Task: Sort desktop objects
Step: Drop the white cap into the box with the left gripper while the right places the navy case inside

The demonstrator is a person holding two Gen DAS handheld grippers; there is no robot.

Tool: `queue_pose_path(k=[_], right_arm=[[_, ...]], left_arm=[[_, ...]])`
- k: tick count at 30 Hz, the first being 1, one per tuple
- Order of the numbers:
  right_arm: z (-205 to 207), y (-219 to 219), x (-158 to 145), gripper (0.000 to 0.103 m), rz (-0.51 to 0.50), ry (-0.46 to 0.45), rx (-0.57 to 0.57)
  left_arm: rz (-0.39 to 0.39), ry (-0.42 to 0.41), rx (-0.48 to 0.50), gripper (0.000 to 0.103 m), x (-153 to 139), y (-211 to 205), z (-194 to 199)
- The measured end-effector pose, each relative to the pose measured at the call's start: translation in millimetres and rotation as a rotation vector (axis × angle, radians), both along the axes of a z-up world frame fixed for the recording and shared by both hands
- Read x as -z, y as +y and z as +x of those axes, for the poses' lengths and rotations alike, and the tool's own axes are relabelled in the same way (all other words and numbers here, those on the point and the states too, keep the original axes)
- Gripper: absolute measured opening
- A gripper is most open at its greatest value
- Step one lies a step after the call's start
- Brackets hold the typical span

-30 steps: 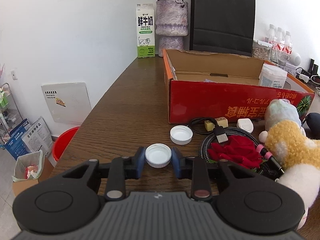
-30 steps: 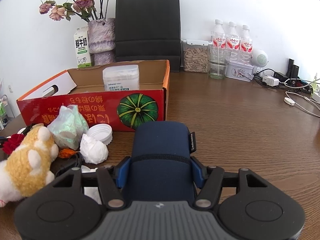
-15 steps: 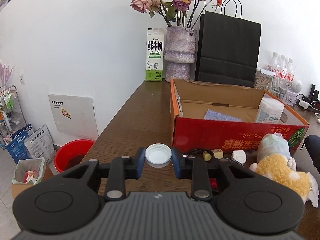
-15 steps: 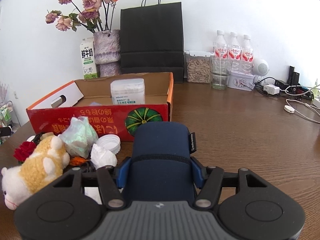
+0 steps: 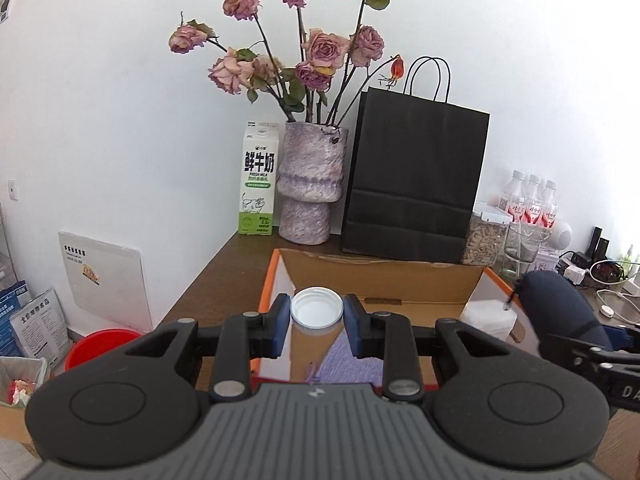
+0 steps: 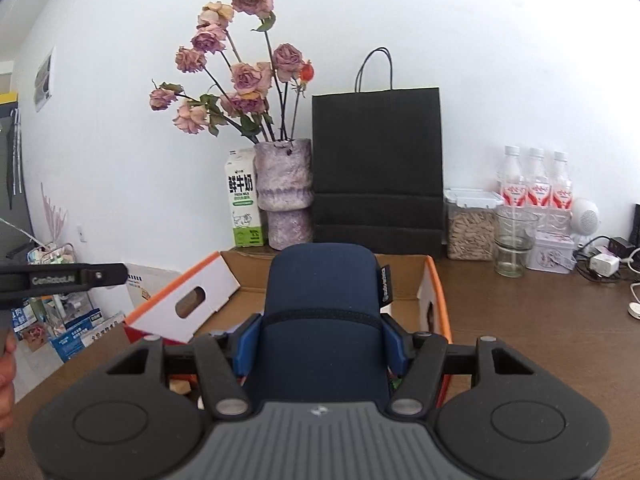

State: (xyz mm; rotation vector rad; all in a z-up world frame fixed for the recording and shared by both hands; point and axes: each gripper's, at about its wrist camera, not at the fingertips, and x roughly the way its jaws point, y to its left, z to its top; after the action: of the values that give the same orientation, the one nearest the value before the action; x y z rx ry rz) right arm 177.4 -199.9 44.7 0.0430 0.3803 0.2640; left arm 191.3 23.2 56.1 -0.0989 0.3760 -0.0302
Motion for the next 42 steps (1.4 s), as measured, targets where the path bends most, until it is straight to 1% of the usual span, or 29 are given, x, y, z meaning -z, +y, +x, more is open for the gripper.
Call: queue_pose_path(k=[2,5,9,12,14,15,17,21,25,30,34,35,36,37,38,39,41,42], right_arm=[[19.4,14.5,-3.9,0.06,0.006,0.0,-0.019],[48.1,32.8,-5.8,0.06,0.013,0.009,-0.04],[85.5,50.5,4.7,0.06,0.004,0.055,-0.053],[107.2,55.8,18.4,0.06,-0.004,0.096,-0.05],[118.1,57.1,28.2,0.06,-0.021,0.119,-0.047],[121.8,57.6,32.6,0.06,-0.032,0.131,-0.047],[124.2,59.7,37.0,0.06,-0.073,0.117,-0.038],[124.2,57.7,38.0,0.06,-0.09,0.112,-0.017],[122.2,53.8,39.5,0.06,-0.126,0.099,0.023],[122.7,55.5,41.4,0.06,-0.108,0.12,-0.012],[124.1,58.1,44.6,0.06,-0.123,0.129,-0.001],[124.0,57.6,44.4,0.061,-0.118,0.13,0.0],[123.9,57.0,44.0,0.063,-0.11,0.131,-0.001],[122.8,55.8,43.3,0.064,-0.097,0.123,0.0],[120.5,54.7,41.6,0.072,-0.085,0.104,0.003],[117.8,54.2,39.0,0.085,-0.082,0.086,0.011],[111.4,54.2,33.0,0.094,-0.084,0.05,0.015],[108.2,54.2,30.0,0.096,-0.088,0.032,0.019]], left_arm=[[-0.002,-0.002,-0.004,0.029,-1.3,-8.6,13.7],[-0.033,-0.002,-0.021,0.029,1.4,-13.0,33.5],[-0.045,0.032,-0.048,0.029,9.2,-12.9,69.0],[-0.045,0.055,-0.052,0.029,25.2,-10.6,94.0],[-0.02,0.109,-0.05,0.029,40.5,-6.9,105.7],[-0.023,0.128,-0.055,0.029,44.7,-4.3,109.1],[-0.035,0.145,-0.057,0.029,48.5,-0.5,111.8],[-0.015,0.152,-0.058,0.029,52.8,-2.2,109.4],[-0.01,0.162,-0.052,0.029,54.6,-4.3,108.6],[0.002,0.168,-0.041,0.029,55.2,-6.7,108.2],[0.016,0.155,-0.036,0.031,53.3,-9.0,105.4],[0.019,0.151,-0.034,0.04,52.6,-9.5,104.4],[0.018,0.145,-0.03,0.06,51.8,-9.9,103.1],[0.017,0.134,-0.03,0.073,50.4,-10.2,101.1],[0.018,0.118,-0.033,0.097,48.5,-10.5,98.4],[0.017,0.095,-0.038,0.103,46.4,-10.3,95.0],[0.013,0.052,-0.045,0.103,40.8,-9.2,87.8],[0.007,0.04,-0.047,0.103,38.6,-8.7,85.6]])
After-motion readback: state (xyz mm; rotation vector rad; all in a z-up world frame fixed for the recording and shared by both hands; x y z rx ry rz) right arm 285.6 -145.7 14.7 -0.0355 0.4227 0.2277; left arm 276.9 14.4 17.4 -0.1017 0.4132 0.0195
